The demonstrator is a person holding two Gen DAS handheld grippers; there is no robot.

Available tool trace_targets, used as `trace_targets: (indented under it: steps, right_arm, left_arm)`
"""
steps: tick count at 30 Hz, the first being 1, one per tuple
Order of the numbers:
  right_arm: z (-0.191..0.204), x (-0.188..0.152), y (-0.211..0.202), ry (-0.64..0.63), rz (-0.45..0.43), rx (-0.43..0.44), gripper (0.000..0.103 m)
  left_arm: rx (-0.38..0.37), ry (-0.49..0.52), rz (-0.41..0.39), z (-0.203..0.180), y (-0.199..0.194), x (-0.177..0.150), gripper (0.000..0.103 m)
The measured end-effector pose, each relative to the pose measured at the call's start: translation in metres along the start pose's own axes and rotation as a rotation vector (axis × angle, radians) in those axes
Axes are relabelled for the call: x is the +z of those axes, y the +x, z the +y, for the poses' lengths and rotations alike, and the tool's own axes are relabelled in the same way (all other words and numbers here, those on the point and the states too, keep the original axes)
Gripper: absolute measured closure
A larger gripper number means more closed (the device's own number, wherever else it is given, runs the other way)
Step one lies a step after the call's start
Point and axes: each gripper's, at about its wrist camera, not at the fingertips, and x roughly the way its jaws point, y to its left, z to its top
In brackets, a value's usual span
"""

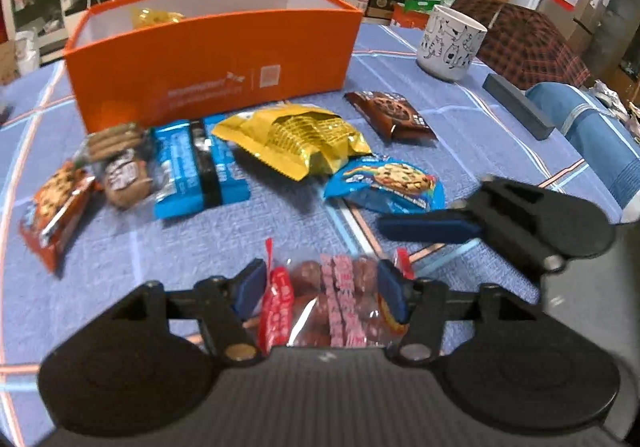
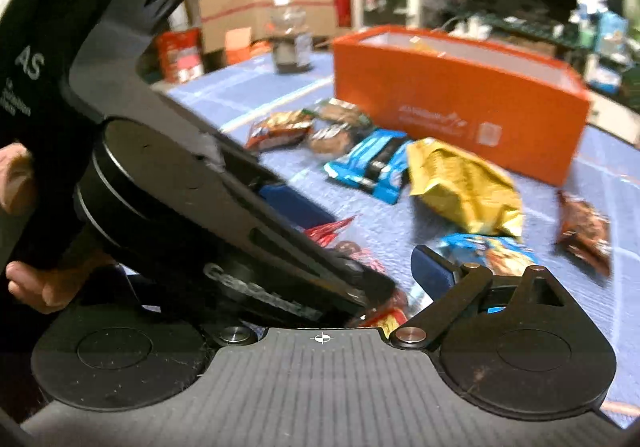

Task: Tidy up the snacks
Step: 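Move the left tool to the red date snack bag while the right tool approaches the blue cookie pack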

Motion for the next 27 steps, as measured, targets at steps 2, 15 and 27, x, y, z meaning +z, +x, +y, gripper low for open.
trace_targets:
  steps: [2,15,27]
  right_arm:
    - [0.001,-0.003,-0.013,0.038,-0.019,-0.031,0.016]
    - [-0.012,-0.024,0.015,0.153,0.049,-0.121,0.013]
    - [0.024,-0.016,0.013,0.049,0.030,-0.044,0.016]
  left_arm:
    - [0.022,-0.002,-0.016,0.001,-0.008,-0.003,0.029]
    - [-0.016,-0.159,-0.025,0.060,-0.009,-0.017,0.029]
    - [0.006,-0.201,-0.043,0.074,-0.021,-0.022,0.027]
